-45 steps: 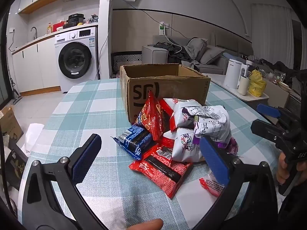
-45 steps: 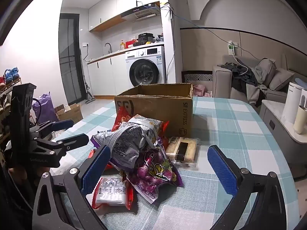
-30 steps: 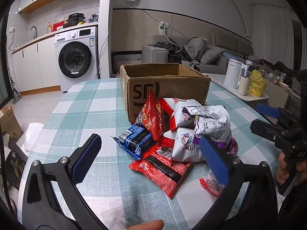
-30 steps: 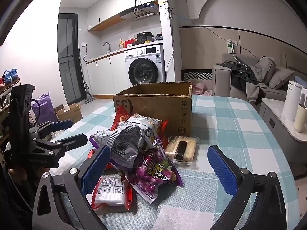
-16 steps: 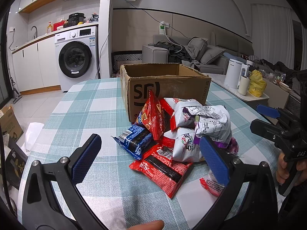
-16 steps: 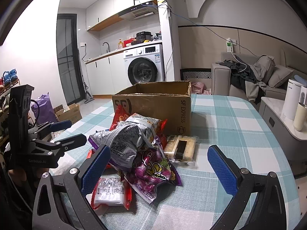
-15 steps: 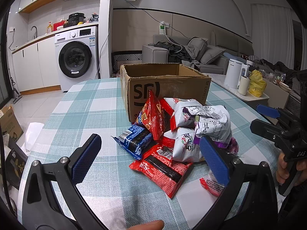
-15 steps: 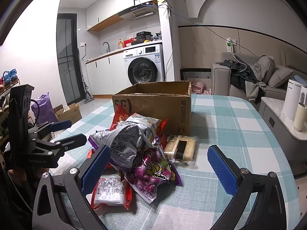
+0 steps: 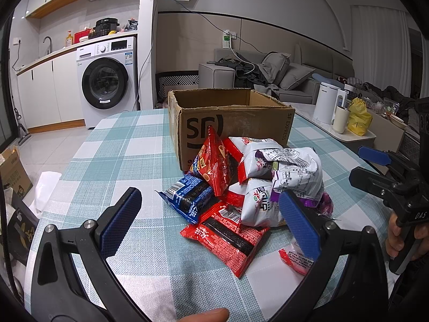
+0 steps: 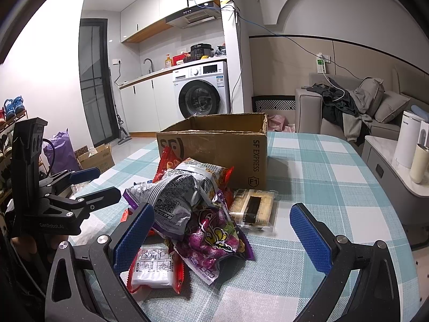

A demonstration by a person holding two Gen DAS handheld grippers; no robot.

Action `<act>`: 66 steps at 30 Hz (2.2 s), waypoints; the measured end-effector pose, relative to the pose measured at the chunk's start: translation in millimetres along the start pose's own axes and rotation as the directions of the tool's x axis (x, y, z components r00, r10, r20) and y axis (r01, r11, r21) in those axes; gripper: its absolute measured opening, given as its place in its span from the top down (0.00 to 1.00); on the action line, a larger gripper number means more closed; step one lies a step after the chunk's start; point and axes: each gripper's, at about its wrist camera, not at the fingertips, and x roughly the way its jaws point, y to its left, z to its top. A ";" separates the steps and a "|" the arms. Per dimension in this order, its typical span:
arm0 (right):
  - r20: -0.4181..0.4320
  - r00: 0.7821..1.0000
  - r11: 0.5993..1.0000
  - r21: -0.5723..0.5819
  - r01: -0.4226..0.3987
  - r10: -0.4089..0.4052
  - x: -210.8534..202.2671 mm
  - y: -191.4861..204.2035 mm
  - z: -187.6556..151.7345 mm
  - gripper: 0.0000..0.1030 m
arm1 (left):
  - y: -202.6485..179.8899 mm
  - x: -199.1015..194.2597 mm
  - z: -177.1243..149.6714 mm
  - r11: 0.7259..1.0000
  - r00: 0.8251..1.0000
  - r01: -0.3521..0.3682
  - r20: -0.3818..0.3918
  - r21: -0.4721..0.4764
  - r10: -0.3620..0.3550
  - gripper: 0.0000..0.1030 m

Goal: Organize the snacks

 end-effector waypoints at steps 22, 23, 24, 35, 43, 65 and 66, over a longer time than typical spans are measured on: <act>-0.002 1.000 1.000 0.000 0.001 -0.001 0.5 0.2 0.3 0.00 | 0.1 0.0 0.0 1.000 1.000 0.000 -0.001 0.000 0.000 0.01; -0.002 1.000 1.000 0.000 0.001 -0.001 0.7 -0.3 0.1 0.00 | 0.0 0.0 0.0 1.000 1.000 0.000 -0.001 0.000 0.000 0.01; -0.002 1.000 1.000 -0.001 0.001 -0.001 0.5 0.0 0.3 0.00 | 0.0 0.1 0.0 1.000 1.000 0.000 -0.002 0.000 0.000 0.01; 0.000 1.000 1.000 -0.009 -0.008 0.008 1.1 -1.8 -2.0 0.00 | -0.1 0.0 0.0 1.000 1.000 -0.002 -0.002 0.001 0.002 0.01; -0.005 1.000 1.000 -0.012 -0.007 0.007 3.9 -0.4 -1.4 0.00 | 0.1 0.1 0.0 1.000 1.000 0.002 -0.003 0.002 -0.002 0.01; -0.179 0.984 0.999 0.050 -0.017 0.025 24.5 -14.6 2.0 0.00 | -17.6 19.4 4.3 0.992 0.984 0.124 -0.131 0.010 -0.121 0.01; -0.191 0.981 0.999 0.053 -0.013 0.023 25.5 -17.5 2.3 0.00 | -17.6 20.3 5.7 0.992 0.983 0.128 -0.133 0.005 -0.126 0.01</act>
